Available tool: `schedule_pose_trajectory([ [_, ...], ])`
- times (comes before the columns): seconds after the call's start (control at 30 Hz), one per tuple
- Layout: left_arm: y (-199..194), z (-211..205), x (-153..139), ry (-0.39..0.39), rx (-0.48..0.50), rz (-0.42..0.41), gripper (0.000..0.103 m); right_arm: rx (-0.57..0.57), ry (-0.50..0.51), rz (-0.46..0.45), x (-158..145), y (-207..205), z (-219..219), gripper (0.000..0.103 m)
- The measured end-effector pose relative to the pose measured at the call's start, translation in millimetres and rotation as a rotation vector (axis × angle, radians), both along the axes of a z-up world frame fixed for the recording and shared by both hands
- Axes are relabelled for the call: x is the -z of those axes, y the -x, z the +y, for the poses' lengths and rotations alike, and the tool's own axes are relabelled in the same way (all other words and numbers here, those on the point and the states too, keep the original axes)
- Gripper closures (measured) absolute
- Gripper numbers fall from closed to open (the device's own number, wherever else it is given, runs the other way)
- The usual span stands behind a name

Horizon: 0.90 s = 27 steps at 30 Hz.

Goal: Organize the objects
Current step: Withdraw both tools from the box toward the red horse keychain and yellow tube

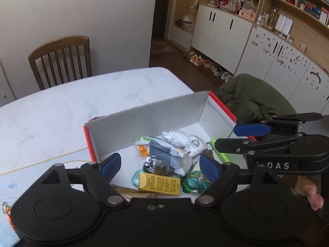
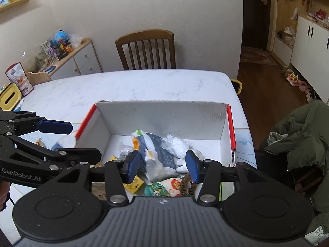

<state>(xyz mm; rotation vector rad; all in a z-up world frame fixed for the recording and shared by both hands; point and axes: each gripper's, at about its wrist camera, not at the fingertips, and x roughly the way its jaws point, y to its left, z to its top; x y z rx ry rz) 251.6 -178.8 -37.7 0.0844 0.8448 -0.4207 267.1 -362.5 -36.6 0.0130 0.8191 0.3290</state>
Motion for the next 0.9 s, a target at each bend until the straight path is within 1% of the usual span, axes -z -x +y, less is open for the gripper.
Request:
schedule_pose_trajectory([
  [0.07,5,7,-5,0.005,-0.002,-0.014,0.019,-0.003,-0.006,-0.011,-5,5,1,0.049],
  [0.13,10,14,-9,0.018,-0.008,-0.024,0.017,-0.005,-0.013,-0.021,-11,10,4,0.048],
  [0.2,14,21,-14,0.022,-0.019,-0.035,0.014,-0.009,-0.023,-0.028,-15,14,7,0.045],
  [0.23,16,24,-16,0.023,-0.023,-0.042,0.013,-0.011,-0.028,-0.032,-17,17,9,0.041],
  [0.33,23,37,-21,0.032,-0.042,-0.059,0.010,-0.024,-0.038,-0.047,-22,25,17,0.039],
  [0.47,31,57,-26,0.052,-0.064,-0.070,0.004,-0.041,-0.030,-0.067,-26,35,29,0.034],
  [0.53,34,68,-27,0.058,-0.075,-0.074,0.003,-0.051,-0.034,-0.069,-27,39,37,0.033],
  [0.67,39,91,-26,0.063,-0.100,-0.071,0.001,-0.073,-0.044,-0.083,-29,47,57,0.026],
  [0.77,40,111,-24,0.071,-0.123,-0.061,0.001,-0.089,-0.060,-0.083,-28,53,74,0.024],
  [0.9,43,140,-20,0.059,-0.154,-0.057,0.001,-0.116,-0.064,-0.086,-26,60,102,0.021],
])
